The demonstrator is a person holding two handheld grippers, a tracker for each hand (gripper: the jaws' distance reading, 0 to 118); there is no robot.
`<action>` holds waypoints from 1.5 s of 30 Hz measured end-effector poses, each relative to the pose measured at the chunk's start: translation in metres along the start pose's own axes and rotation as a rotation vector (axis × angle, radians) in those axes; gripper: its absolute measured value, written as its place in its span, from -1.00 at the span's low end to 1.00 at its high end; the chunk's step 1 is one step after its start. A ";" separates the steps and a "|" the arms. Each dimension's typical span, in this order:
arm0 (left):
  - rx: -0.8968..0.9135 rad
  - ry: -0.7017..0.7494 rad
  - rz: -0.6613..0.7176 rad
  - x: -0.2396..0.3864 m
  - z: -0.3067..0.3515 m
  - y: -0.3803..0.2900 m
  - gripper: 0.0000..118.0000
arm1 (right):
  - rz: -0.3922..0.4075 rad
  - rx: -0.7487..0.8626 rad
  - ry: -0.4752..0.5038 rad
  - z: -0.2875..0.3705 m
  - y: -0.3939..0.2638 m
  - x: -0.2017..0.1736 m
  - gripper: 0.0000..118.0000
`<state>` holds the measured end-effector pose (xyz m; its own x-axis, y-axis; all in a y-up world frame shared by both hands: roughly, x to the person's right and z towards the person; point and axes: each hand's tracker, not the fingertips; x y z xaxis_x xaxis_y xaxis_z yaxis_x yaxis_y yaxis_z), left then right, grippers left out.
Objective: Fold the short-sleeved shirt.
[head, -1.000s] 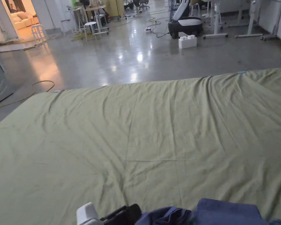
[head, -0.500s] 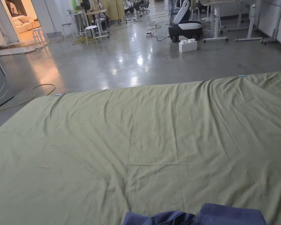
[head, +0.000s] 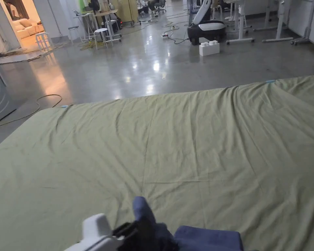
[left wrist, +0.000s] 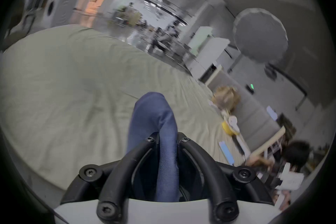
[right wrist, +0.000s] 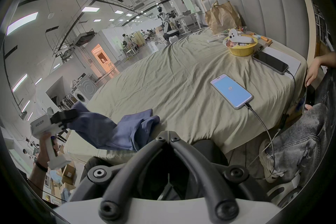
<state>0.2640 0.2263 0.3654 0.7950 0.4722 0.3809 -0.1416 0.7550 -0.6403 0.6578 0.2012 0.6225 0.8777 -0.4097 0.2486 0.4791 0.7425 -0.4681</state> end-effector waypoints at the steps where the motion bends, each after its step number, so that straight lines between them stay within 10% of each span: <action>1: -0.032 0.006 -0.043 0.017 -0.018 -0.011 -0.73 | 0.004 0.006 0.000 0.002 0.000 -0.001 -1.00; 10: -0.327 -0.084 -0.177 0.096 -0.133 -0.101 -0.67 | -0.040 0.043 -0.095 0.027 -0.004 0.025 -1.00; 16: -0.188 -0.149 -0.046 0.082 -0.093 -0.061 0.61 | -0.062 0.038 -0.104 0.033 -0.012 0.040 -1.00; 18: -0.111 -0.117 0.054 0.073 -0.080 -0.048 0.48 | -0.079 0.020 -0.103 0.030 -0.016 0.044 -1.00; 21: -0.162 -0.227 0.207 0.063 -0.093 -0.050 -0.98 | -0.085 0.000 -0.107 0.025 -0.020 0.045 -1.00; 28: -0.412 -0.080 0.076 0.069 -0.184 -0.130 -1.00 | -0.039 -0.022 -0.069 0.025 -0.020 0.028 -1.00; 36: -0.196 -0.272 0.107 0.079 -0.105 -0.053 -1.00 | 0.027 -0.076 0.084 -0.038 -0.006 -0.007 -1.00; 42: -0.153 -0.145 0.157 0.015 -0.040 -0.023 -1.00 | 0.107 -0.193 0.184 -0.162 0.018 -0.064 -1.00; 45: -0.150 -0.124 0.242 -0.023 -0.030 -0.025 -0.38 | 0.169 -0.420 -0.018 -0.232 0.000 -0.057 -1.00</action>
<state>0.2671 0.1829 0.3526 0.6694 0.6888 0.2783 -0.2215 0.5426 -0.8103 0.6059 0.1013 0.4114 0.9450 -0.2894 0.1525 0.2884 0.5174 -0.8057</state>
